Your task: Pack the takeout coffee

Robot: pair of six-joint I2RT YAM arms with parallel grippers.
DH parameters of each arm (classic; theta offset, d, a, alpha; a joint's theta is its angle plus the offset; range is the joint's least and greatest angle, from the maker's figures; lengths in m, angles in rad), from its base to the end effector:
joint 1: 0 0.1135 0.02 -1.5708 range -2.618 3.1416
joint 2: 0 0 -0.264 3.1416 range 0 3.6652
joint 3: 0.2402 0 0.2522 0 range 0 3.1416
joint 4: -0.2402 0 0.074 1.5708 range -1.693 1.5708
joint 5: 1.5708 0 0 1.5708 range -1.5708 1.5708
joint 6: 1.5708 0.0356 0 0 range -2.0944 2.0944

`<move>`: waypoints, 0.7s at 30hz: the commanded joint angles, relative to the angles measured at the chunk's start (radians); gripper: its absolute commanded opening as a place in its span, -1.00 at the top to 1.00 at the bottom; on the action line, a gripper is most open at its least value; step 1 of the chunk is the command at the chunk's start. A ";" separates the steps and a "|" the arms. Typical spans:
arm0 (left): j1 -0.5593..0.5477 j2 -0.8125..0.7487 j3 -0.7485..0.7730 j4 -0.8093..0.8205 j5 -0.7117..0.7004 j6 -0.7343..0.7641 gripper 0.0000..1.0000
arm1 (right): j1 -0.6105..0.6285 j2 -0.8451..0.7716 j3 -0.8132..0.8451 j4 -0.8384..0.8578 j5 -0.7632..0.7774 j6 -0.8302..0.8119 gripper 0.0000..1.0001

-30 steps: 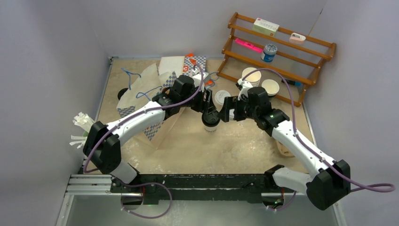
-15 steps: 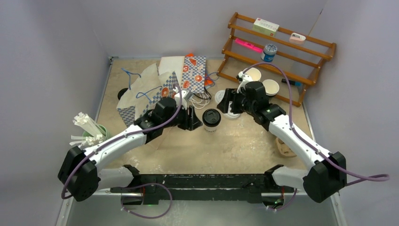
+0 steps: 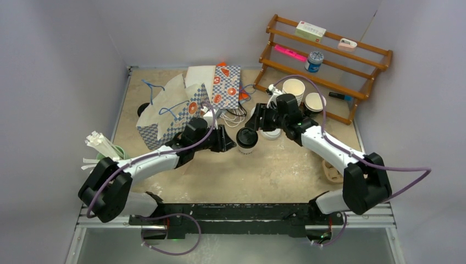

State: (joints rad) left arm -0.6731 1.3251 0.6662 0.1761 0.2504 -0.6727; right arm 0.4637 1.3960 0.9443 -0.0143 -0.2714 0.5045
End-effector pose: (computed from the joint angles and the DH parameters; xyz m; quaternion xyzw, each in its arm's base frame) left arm 0.2152 -0.1829 0.2167 0.0648 0.8489 -0.4036 0.3350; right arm 0.2796 0.1505 0.2719 -0.0538 0.8447 0.3439 0.4066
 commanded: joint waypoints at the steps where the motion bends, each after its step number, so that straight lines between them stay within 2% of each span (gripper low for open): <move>1: 0.034 0.036 -0.010 0.127 0.052 -0.037 0.35 | -0.004 0.020 0.037 0.075 -0.076 0.014 -0.17; 7: 0.057 0.069 0.001 0.144 0.075 -0.025 0.36 | -0.003 0.023 0.026 0.057 -0.110 0.011 -0.13; 21: 0.067 0.152 0.049 0.173 0.085 -0.007 0.37 | -0.004 -0.065 -0.038 -0.033 -0.084 0.008 -0.14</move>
State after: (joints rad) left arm -0.6144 1.4673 0.6662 0.2840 0.3187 -0.6918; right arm 0.4637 1.3796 0.9230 -0.0132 -0.3573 0.5137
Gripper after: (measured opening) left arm 0.320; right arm 0.568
